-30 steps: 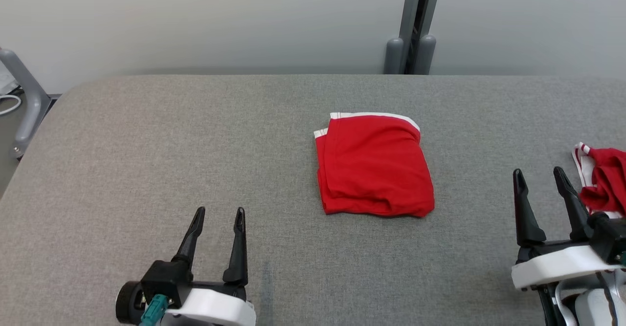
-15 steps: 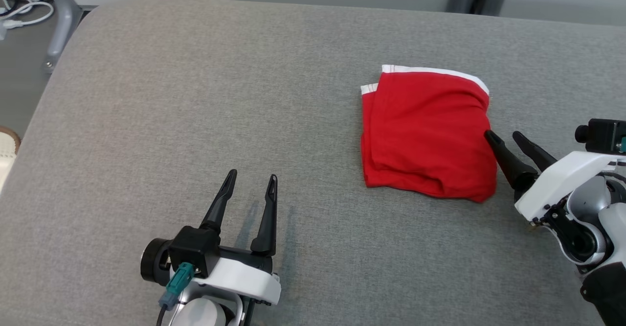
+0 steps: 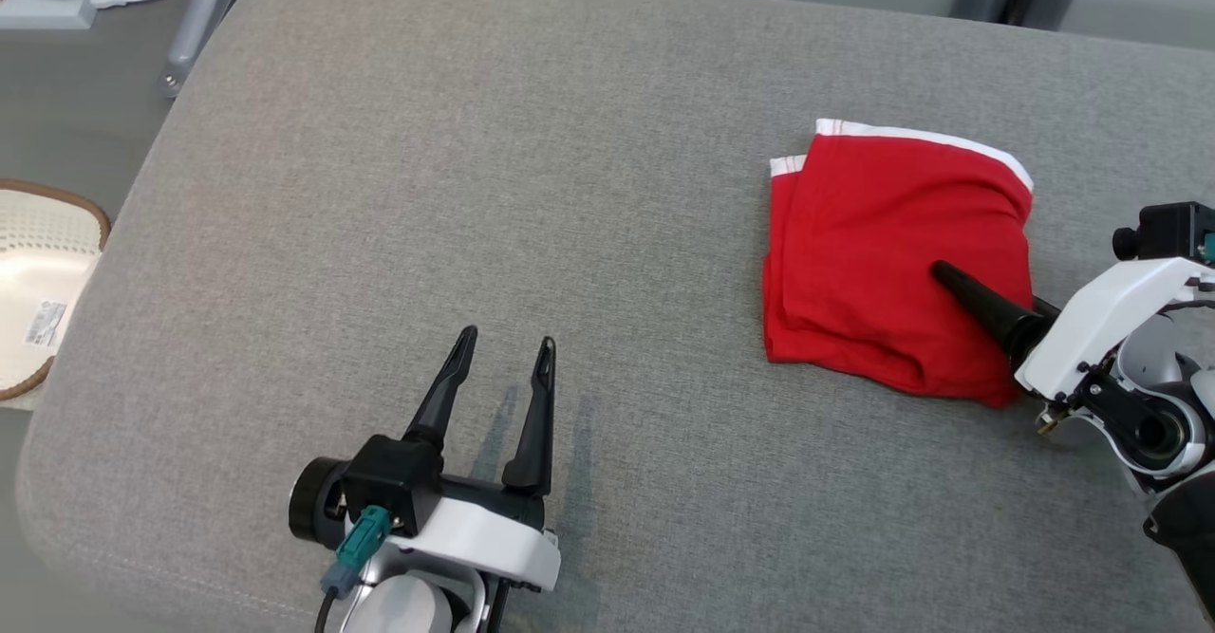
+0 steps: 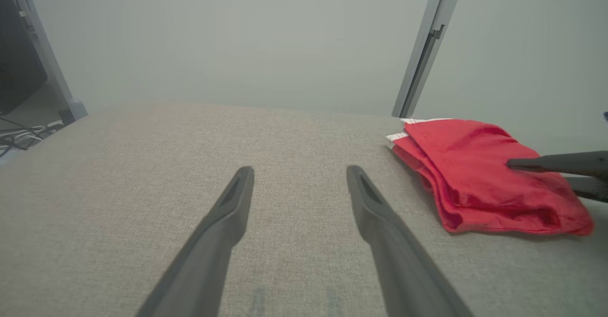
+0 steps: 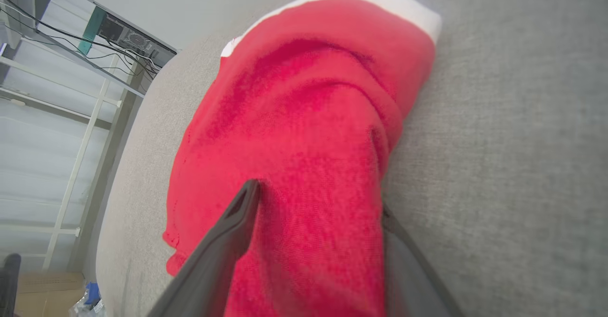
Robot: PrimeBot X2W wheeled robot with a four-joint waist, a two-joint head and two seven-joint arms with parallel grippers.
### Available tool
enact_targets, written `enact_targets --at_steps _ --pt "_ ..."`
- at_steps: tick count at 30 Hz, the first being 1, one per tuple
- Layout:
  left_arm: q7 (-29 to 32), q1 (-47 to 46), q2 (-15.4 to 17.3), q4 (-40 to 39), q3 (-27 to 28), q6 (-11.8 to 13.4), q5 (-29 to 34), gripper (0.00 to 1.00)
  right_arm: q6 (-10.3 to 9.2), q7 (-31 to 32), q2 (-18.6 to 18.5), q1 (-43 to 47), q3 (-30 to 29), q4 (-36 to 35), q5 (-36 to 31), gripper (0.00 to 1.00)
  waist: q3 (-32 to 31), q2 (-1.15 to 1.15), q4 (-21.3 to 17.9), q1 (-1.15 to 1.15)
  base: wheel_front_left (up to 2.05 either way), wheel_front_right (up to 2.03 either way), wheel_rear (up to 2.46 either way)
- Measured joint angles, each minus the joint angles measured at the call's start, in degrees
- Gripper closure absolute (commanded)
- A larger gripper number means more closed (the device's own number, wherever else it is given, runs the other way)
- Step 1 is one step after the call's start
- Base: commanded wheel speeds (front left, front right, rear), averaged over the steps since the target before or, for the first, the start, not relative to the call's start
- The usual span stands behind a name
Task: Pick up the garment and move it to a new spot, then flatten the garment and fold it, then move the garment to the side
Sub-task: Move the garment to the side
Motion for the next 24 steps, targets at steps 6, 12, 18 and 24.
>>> enact_targets --at_steps 6,12,18,24 --pt "0.0 -0.4 0.0 -0.3 -1.1 0.3 -0.4 0.00 -0.01 0.3 0.2 -2.0 1.5 1.2 1.9 0.00 0.5 0.00 1.3 0.00 0.00 0.00 0.00" --pt "0.0 -0.4 0.0 -0.3 -1.3 0.3 -0.7 0.00 0.00 1.1 1.2 -4.4 2.8 3.7 3.3 0.00 1.1 0.00 2.0 0.00 0.00 0.00 0.00" --pt "0.0 -0.6 0.0 -0.2 -1.4 0.7 -1.1 0.00 0.00 -1.2 1.4 -6.5 5.3 6.2 1.8 1.00 1.3 0.00 2.3 0.00 0.00 0.00 0.00" --pt "0.0 -0.5 0.0 -0.2 1.4 0.3 0.0 0.00 0.00 -8.2 -10.8 -9.6 23.6 -4.5 -9.1 1.00 -2.1 0.00 -4.8 0.00 0.00 0.00 0.00"
